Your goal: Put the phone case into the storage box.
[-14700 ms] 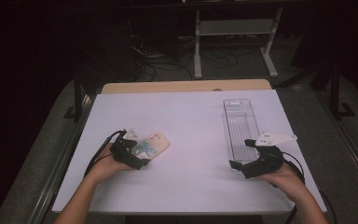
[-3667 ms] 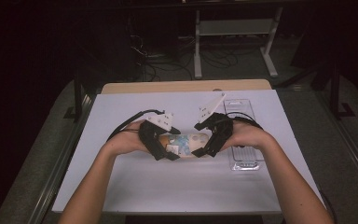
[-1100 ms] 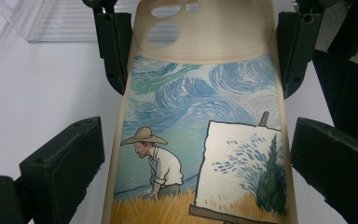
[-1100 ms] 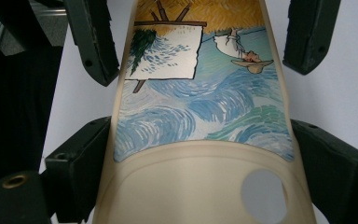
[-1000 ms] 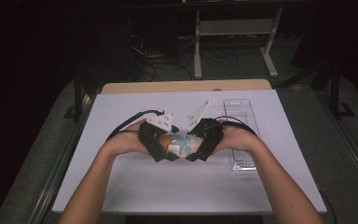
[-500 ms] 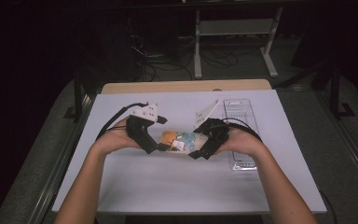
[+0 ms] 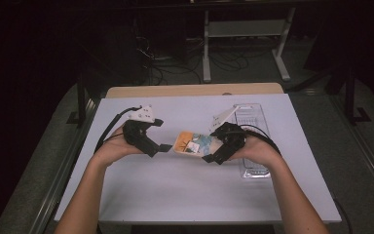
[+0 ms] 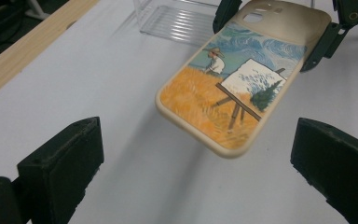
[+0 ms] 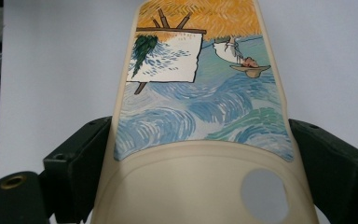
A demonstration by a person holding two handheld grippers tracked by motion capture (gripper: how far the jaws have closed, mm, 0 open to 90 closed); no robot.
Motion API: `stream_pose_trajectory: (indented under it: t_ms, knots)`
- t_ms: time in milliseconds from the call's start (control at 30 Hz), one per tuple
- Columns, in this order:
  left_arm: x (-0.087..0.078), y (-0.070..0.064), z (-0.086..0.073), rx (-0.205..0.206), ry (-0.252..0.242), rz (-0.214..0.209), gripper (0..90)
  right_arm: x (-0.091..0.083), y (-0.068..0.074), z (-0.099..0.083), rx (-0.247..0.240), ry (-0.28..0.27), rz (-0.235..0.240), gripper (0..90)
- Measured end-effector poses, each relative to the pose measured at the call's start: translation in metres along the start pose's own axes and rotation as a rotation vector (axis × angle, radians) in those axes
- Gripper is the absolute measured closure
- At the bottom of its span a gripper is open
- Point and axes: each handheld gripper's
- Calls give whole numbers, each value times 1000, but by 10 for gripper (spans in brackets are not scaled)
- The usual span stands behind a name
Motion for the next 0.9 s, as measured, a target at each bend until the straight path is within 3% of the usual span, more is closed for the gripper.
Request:
stream_pose_trajectory:
  t_ms: [133, 500, 600, 900]
  knots:
    - [0, -3, -6, -20, -20, 28, 23, -2, -1, -2, 38, -2, -6, 100]
    - [6, -16, -31, -89, -52, 87, 24, -5, -1, -2, 65, -12, -37, 97]
    - [10, -21, -38, -110, -63, 94, 25, -6, 0, -4, 106, -2, -39, 96]
    - [21, -27, -45, -97, -36, 100, 25, -4, 0, -9, 129, -3, -38, 97]
Point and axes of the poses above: each handheld gripper's, and its own axes: x roughly forward along the jaws, z roughly out of its top, y roughly to its left, and after that the axes turned 13 degrees about -z, right-handed
